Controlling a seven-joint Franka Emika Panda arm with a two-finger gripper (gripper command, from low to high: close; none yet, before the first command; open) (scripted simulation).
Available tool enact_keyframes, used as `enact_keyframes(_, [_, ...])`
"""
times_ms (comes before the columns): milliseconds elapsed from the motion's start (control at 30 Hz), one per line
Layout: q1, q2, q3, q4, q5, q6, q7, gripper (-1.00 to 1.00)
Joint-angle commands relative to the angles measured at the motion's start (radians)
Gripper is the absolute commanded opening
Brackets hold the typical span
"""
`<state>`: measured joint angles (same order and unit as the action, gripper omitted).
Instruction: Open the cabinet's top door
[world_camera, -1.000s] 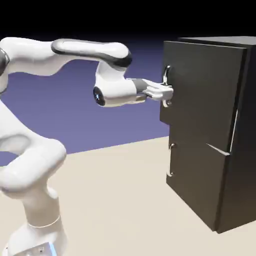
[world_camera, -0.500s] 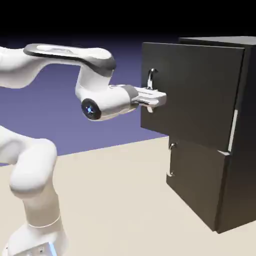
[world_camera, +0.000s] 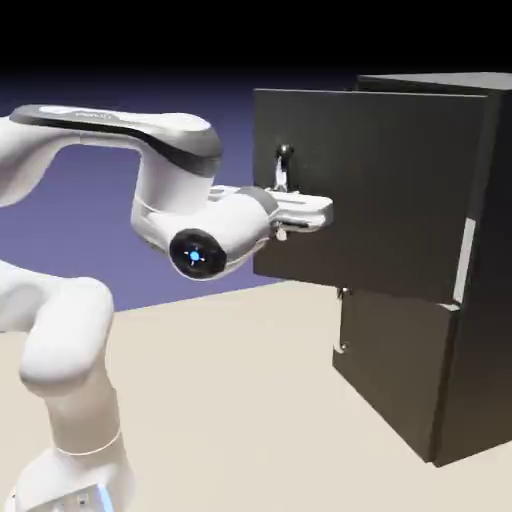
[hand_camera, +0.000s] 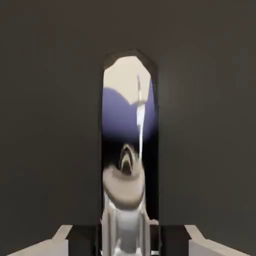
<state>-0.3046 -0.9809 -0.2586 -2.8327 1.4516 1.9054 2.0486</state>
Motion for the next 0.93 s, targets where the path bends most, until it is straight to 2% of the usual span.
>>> enact_keyframes(0, [-0.001, 0.017, -0.036, 0.014, -0.041, -0.042, -0.002, -1.00])
enact_keyframes(433, [0.149, 0.386, -0.490, 0.374, -0.421, -0.602, -0.101, -1.00])
enact_keyframes(733, [0.338, 0.709, -0.768, 0.676, -0.487, -0.978, -0.240, -1.00])
enact_keyframes(900, [0.360, 0.890, -0.850, 0.798, -0.476, -1.158, -0.339, -1.00])
